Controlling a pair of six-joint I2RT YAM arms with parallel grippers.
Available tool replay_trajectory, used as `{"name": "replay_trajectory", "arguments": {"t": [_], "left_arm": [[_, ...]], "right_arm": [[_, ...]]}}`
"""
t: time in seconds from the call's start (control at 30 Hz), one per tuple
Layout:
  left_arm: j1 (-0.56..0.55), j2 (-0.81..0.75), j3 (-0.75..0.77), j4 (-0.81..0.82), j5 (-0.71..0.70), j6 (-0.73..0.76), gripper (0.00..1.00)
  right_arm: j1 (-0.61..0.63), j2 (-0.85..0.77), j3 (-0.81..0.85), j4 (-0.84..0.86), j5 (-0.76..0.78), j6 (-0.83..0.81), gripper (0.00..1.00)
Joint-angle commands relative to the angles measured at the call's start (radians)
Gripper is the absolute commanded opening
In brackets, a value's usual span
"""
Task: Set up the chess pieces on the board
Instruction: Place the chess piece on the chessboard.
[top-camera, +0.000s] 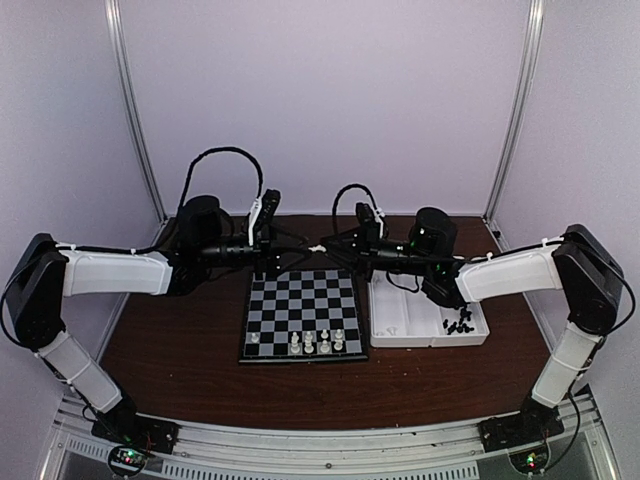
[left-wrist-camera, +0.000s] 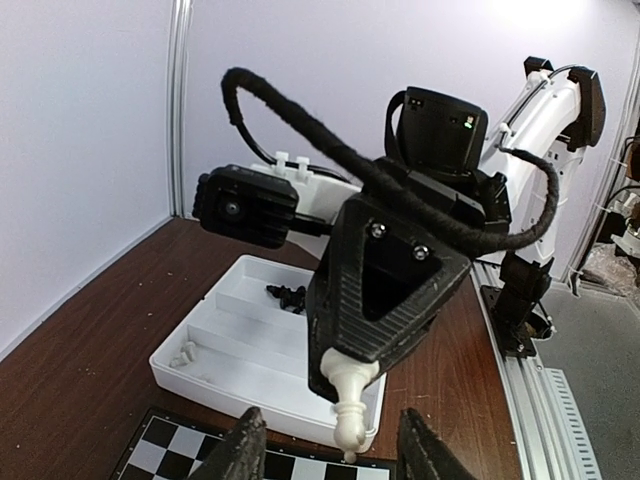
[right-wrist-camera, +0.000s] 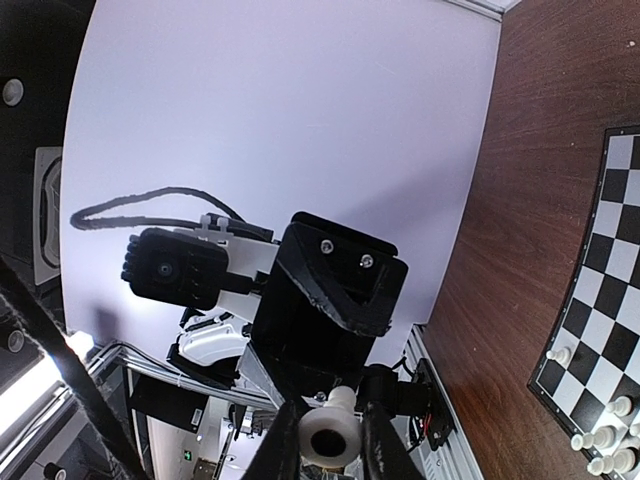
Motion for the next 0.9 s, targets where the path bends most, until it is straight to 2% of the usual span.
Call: {"name": "replay_trajectory", "arguments": {"t": [0.0,0.2,0.4,0.53,0.7,0.87], "left_arm": [[-0.003,-0.013,-0.008,0.066,0.045,0.011,0.45],[-0.003,-0.010,-0.008,0.065,0.052,0.010,0.38],[-0.003,-0.008,-0.010,0.062,0.061,0.013,0.14],[-0.003,-0.005,0.002,0.043,0.078,0.017,0.08],[-0.003,-0.015,-0.007,0.037,0.072,0.023,0.02],[-0.003,-0.043,-0.002,-0.040,0.057,0.043,0.01]], "right_arm": [[0.006,0.011,0.035,0.047,0.008,0.005,0.13],[0.008,0.022,0.046,0.053,0.004,0.013,0.13],[0.011,0.035,0.052,0.054,-0.001,0.015,0.13],[0.012,0.038,0.049,0.062,-0.001,0.017,0.14],[0.012,0.035,0.042,0.055,0.002,0.009,0.27],[0.008,0.020,0.032,0.005,0.008,-0.030,0.45]]}}
